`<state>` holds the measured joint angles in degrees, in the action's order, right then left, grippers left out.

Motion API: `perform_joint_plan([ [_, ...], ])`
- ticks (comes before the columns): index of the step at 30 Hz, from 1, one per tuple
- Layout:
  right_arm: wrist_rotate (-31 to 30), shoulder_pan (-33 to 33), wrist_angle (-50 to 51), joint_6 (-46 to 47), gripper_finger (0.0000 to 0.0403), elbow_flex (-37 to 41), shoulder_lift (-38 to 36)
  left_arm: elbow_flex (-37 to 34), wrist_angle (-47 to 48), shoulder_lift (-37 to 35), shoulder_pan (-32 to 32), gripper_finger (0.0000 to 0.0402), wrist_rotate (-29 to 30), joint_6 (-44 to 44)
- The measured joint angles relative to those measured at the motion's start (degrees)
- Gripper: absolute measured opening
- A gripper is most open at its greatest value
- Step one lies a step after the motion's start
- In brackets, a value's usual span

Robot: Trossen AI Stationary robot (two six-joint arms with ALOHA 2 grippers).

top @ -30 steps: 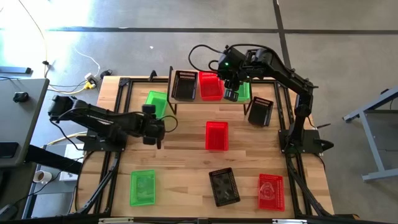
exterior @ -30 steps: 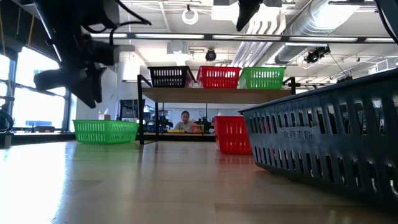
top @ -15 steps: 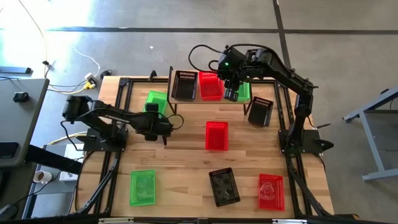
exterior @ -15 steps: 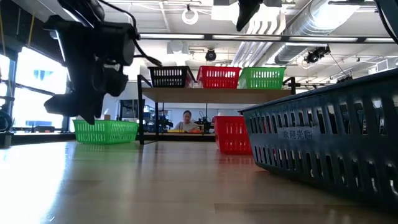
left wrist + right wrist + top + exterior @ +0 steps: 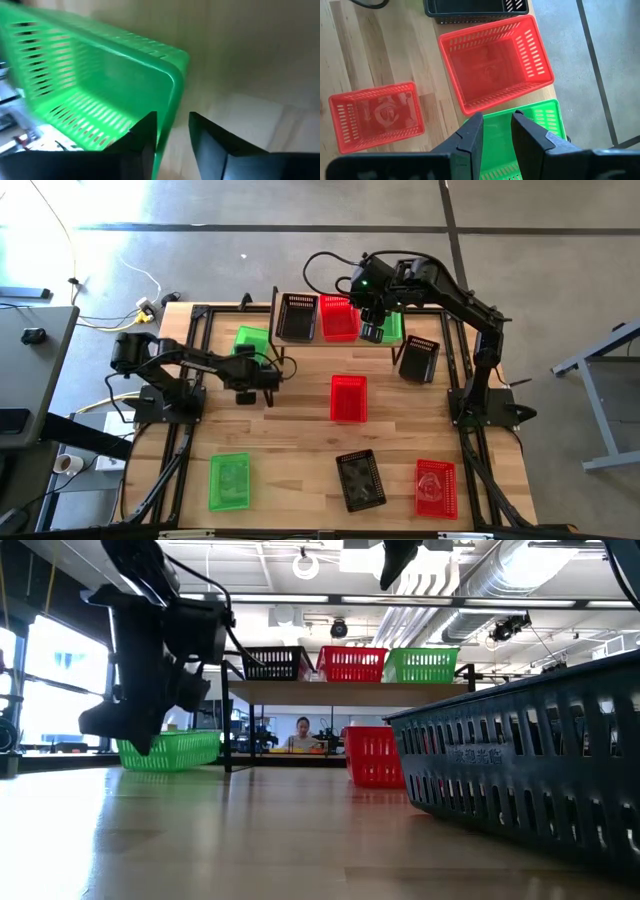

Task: Stack baskets on shelf by color
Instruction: Stack the top green bin on the green bin on the shelf

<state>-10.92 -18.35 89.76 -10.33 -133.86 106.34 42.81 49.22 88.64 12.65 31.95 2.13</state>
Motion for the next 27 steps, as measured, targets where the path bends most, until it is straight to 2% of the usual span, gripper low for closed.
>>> perform_joint_plan([
  [7,0.00,0.00,0.01,-0.04,0.0085,0.00,-0.02,0.00,-1.31,-0.02,0.83,0.0007,-3.75,1.09],
  [18,0.00,0.00,-0.03,0.57,0.0085,0.00,-0.02,0.64,4.26,-3.24,-4.78,0.0002,-7.51,-4.91],
  [27,3.24,0.00,-0.91,6.56,0.0085,0.00,-0.02,9.61,16.02,-7.88,-14.27,0.0001,-7.54,-13.25],
])
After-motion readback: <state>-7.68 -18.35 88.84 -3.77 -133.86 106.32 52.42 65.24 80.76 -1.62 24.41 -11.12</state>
